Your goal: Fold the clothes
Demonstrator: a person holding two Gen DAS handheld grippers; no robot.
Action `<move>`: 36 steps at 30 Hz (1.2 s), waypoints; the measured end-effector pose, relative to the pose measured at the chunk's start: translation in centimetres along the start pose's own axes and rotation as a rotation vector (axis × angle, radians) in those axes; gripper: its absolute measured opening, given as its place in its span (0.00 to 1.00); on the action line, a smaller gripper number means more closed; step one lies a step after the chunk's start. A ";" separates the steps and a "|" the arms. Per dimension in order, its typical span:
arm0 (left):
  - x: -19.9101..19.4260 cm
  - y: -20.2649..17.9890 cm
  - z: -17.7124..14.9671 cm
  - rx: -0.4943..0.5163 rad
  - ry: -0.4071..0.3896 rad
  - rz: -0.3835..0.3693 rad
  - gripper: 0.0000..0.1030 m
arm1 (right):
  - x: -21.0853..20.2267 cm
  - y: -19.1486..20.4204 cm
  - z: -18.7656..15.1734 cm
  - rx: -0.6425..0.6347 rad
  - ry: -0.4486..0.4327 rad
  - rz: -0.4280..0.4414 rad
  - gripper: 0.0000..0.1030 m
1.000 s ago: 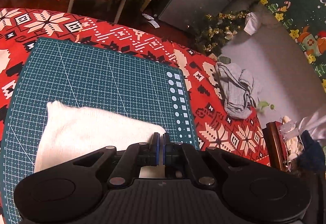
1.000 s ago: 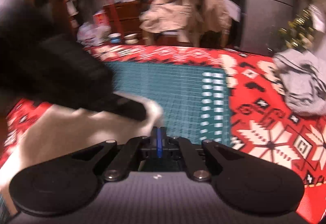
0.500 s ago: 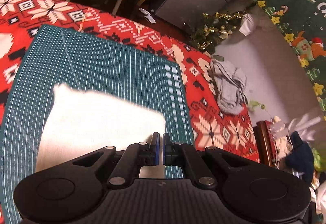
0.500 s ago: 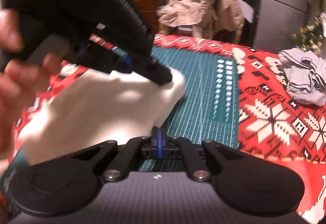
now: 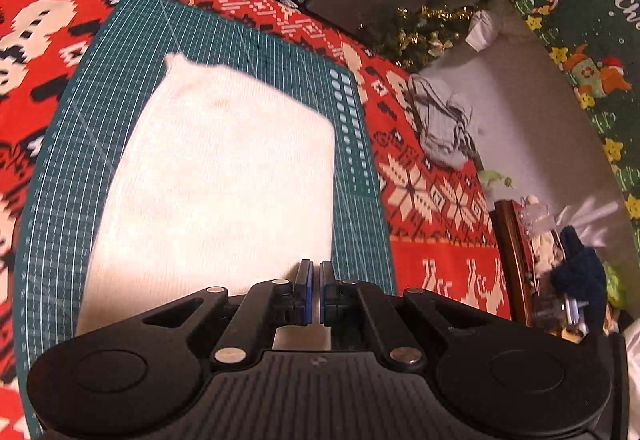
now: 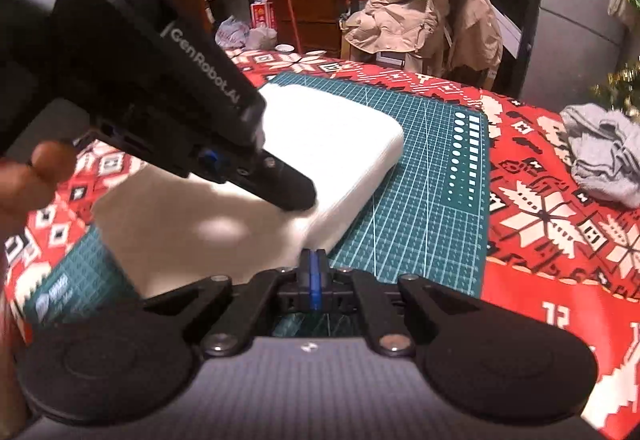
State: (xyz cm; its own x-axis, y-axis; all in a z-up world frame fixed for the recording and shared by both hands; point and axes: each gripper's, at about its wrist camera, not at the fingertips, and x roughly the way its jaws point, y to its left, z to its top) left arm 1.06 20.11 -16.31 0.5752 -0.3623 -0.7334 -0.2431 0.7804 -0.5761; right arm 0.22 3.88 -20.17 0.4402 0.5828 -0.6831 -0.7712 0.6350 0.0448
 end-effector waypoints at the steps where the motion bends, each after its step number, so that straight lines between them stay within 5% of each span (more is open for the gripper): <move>1: 0.0 0.1 -0.3 -0.001 0.004 0.003 0.02 | 0.0 -0.3 0.1 0.021 -0.009 -0.010 0.03; 5: -0.6 0.2 -1.5 0.001 0.010 0.012 0.02 | 1.0 -0.6 0.6 0.046 -0.019 -0.051 0.03; 14: -2.3 0.7 -4.3 0.021 0.054 0.007 0.02 | -3.7 4.1 -3.3 -0.079 0.050 0.055 0.02; 21: -3.2 1.4 -5.6 0.009 0.052 0.008 0.02 | -3.2 3.7 -3.2 0.010 0.030 -0.005 0.03; 29: -4.3 2.3 -6.4 -0.011 0.051 -0.003 0.02 | -5.8 7.5 -5.6 -0.069 0.076 0.100 0.03; 32: -5.4 2.7 -6.6 -0.010 0.033 -0.018 0.02 | -6.1 7.1 -5.5 -0.024 0.053 0.020 0.04; 36: -7.7 3.3 -6.9 -0.001 -0.022 -0.034 0.05 | -6.3 7.1 -5.3 0.006 0.032 -0.010 0.24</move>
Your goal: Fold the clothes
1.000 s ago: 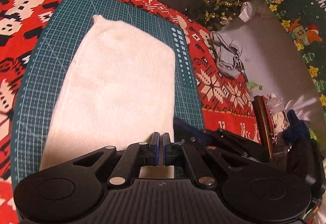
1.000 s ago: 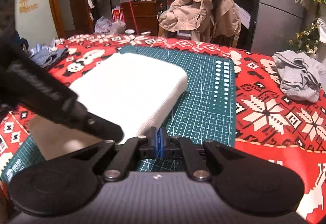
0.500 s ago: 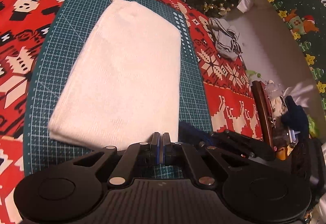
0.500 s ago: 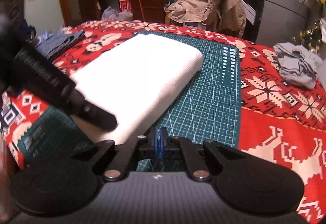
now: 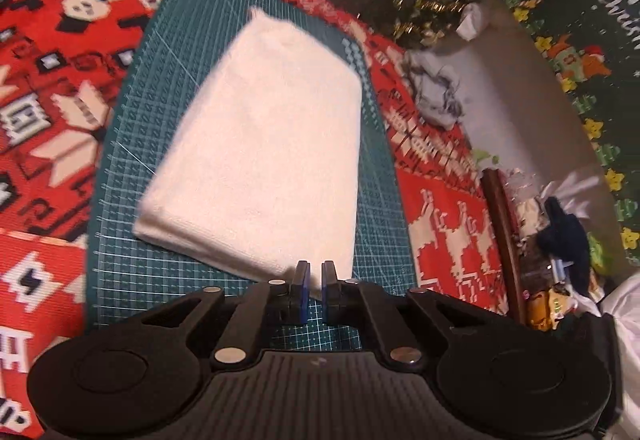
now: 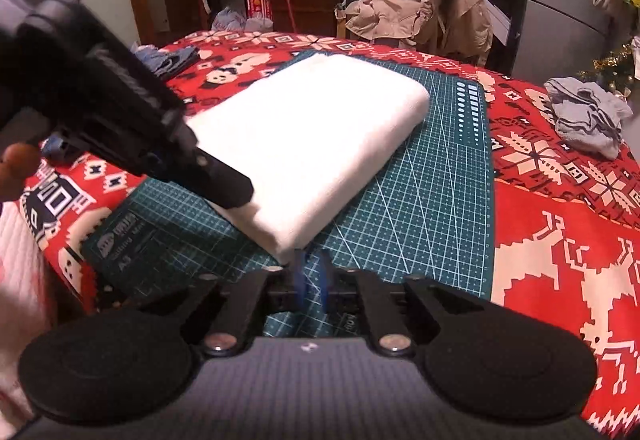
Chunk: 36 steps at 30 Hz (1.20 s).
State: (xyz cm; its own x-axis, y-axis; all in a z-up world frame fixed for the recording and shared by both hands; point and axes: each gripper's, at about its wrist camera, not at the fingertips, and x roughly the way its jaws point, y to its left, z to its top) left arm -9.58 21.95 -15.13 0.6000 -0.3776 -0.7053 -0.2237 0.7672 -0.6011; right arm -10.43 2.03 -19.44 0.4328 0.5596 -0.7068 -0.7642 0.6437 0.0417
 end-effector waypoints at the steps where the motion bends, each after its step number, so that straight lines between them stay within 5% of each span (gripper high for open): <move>1: -0.8 0.2 0.0 0.006 -0.023 0.005 0.06 | 0.0 0.3 0.0 -0.004 -0.001 0.006 0.29; 5: -3.6 2.4 0.5 -0.004 -0.129 0.060 0.31 | 1.2 1.8 0.2 0.008 -0.014 -0.027 0.30; 9: -4.1 5.2 1.9 -0.042 -0.179 0.098 0.40 | 1.9 2.4 0.3 0.072 -0.032 -0.127 0.30; 14: -2.0 6.9 2.7 -0.049 -0.133 0.054 0.46 | 2.5 3.9 0.1 0.050 -0.061 -0.162 0.30; 17: -1.0 7.0 2.4 -0.036 -0.105 0.078 0.45 | 2.8 4.5 -0.2 0.035 -0.078 -0.198 0.25; 20: -0.8 6.7 1.9 -0.034 -0.094 0.049 0.28 | 2.4 4.3 -0.3 0.042 -0.090 -0.201 0.09; 24: -0.6 5.9 1.1 -0.052 -0.052 0.001 0.15 | 1.1 2.7 -0.1 0.071 -0.115 -0.224 0.07; 36: 0.6 3.6 -3.0 -0.176 -0.003 -0.074 0.12 | -1.8 -1.5 -3.0 0.006 -0.002 -0.196 0.01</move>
State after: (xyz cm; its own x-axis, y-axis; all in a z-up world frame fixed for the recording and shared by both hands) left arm -12.32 22.94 -18.85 0.6217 -0.4280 -0.6560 -0.3101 0.6346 -0.7079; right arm -11.46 -1.46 -20.36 0.5739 0.4243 -0.7005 -0.6621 0.7437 -0.0920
